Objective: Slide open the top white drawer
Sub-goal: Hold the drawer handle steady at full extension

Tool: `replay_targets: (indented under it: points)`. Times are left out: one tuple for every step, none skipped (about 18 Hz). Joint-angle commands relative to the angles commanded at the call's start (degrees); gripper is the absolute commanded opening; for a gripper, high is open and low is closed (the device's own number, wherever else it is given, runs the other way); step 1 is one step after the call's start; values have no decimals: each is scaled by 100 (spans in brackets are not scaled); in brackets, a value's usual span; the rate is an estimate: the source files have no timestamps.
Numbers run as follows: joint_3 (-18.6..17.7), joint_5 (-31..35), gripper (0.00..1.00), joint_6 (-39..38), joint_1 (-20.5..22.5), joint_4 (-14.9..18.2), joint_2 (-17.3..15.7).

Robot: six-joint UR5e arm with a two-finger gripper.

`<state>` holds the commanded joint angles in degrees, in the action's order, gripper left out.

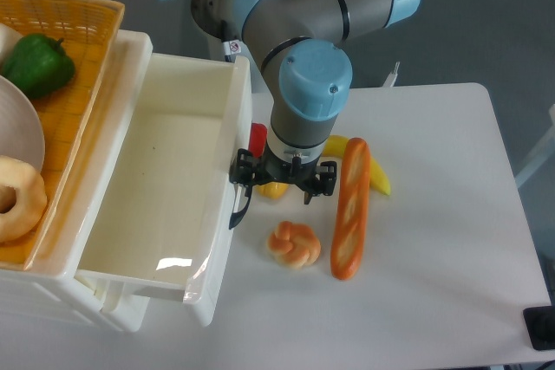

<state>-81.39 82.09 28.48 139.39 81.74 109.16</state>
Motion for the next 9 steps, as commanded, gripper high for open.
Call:
replay_targets:
  points:
    - [0,-35,100,0,0,0,0]
    - [0,-53,100,0,0,0,0]
    - [-9,-62,100,0,0,0,0]
    - [-9,-88,100,0,0,0,0]
    - [-9,-132,100,0,0,9,9]
    - [-9,-158,100,0,9,9,9]
    - [-17,-185,100,0,17,9,9]
    - [-26,-202,100,0,52,17,9]
    - [-26,-281,100,0,70,35,9]
